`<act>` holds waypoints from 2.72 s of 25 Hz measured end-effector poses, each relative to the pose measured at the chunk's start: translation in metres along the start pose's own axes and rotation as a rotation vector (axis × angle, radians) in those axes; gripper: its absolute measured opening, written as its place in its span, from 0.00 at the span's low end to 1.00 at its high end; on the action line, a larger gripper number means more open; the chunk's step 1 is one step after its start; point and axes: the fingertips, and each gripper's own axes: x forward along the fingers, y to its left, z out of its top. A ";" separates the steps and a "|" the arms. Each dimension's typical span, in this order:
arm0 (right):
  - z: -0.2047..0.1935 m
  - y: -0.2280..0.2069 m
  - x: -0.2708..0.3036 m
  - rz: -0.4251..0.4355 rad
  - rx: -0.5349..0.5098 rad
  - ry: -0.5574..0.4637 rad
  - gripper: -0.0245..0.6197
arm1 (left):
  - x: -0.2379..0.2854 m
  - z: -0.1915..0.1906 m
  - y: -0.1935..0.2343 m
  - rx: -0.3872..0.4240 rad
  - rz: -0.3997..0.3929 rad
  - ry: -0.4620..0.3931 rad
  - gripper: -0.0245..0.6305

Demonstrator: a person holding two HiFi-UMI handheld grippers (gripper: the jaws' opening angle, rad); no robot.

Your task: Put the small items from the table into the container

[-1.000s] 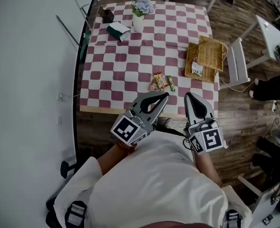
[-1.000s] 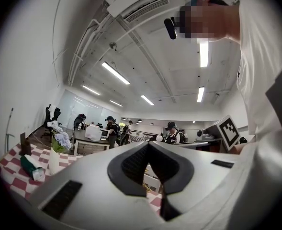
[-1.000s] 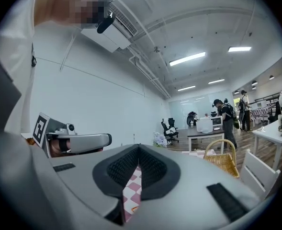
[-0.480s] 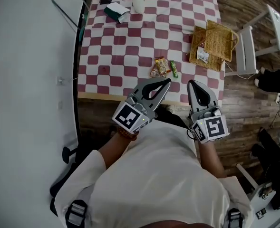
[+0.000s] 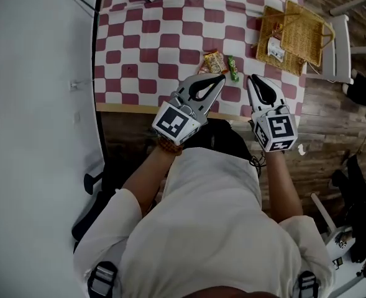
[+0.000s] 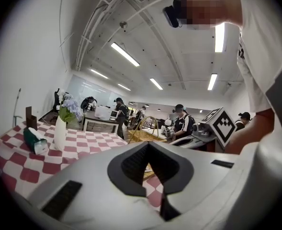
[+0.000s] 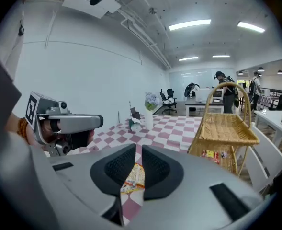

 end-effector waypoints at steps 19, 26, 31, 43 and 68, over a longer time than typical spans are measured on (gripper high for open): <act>-0.178 -0.033 0.132 -0.005 0.029 0.440 0.24 | 0.048 -0.135 0.071 -0.068 0.021 0.096 0.08; -0.202 -0.033 0.142 -0.006 -0.004 0.490 0.23 | 0.050 -0.145 0.073 -0.093 0.032 0.098 0.08; -0.201 -0.030 0.144 -0.002 -0.051 0.484 0.13 | 0.048 -0.143 0.073 -0.077 0.029 0.106 0.08; -0.087 -0.033 0.083 -0.051 -0.046 0.237 0.10 | 0.035 -0.056 0.047 -0.025 0.039 0.028 0.08; 0.094 -0.022 -0.088 -0.109 -0.060 -0.216 0.10 | 0.032 0.122 -0.066 0.109 -0.058 -0.212 0.08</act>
